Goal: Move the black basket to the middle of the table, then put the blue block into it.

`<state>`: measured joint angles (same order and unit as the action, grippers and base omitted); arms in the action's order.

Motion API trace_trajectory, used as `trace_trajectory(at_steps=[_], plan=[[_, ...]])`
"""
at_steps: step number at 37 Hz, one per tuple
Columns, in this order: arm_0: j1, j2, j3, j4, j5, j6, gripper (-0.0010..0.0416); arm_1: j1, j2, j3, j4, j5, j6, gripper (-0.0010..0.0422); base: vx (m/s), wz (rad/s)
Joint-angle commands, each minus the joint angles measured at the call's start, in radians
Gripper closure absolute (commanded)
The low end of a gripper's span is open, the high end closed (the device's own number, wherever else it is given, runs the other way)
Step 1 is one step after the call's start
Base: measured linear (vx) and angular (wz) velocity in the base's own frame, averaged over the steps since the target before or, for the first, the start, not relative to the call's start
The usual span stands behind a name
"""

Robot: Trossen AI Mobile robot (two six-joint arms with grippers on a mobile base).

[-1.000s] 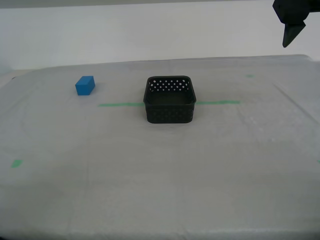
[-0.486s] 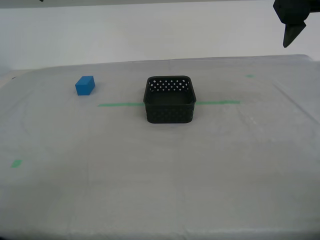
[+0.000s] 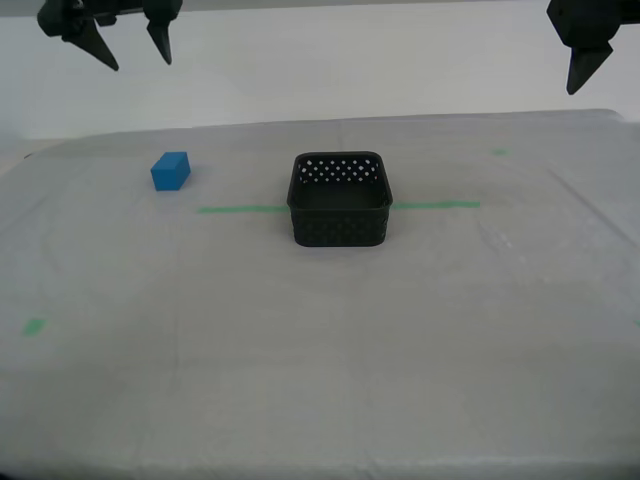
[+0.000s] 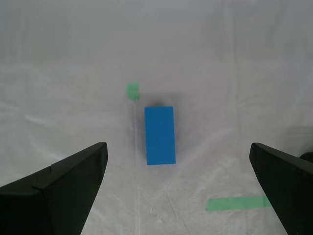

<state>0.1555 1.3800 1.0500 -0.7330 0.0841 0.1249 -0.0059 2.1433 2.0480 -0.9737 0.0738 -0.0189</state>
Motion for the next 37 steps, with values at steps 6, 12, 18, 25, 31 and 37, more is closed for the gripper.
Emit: trace_trajectory(at_steps=[6,12,18,25,31,37], plan=[[0.001,0.000,0.000,0.000,0.003,0.000,0.0007,-0.002,0.088,0.001,0.005,0.023,0.006,0.0011,0.000,0.000],[0.001,0.000,0.000,0.001,0.003,0.000,0.0007,-0.002,0.133,0.002,0.011,0.024,0.008,0.0011,0.000,0.000],[0.001,0.000,0.000,0.005,0.003,0.000,0.0007,-0.002,0.163,0.001,0.027,0.023,0.007,0.0011,0.000,0.000],[0.001,0.000,0.000,0.007,0.003,0.000,0.0007,-0.002,0.176,-0.020,0.072,0.017,0.003,0.0011,0.000,0.000],[0.001,0.000,0.000,0.008,0.003,0.000,0.0007,0.000,0.176,-0.027,0.075,0.015,-0.007,0.0011,0.000,0.000],[0.001,0.000,0.000,0.008,0.003,0.000,0.0007,0.001,0.176,-0.053,0.100,0.013,-0.007,0.0011,0.000,0.000]])
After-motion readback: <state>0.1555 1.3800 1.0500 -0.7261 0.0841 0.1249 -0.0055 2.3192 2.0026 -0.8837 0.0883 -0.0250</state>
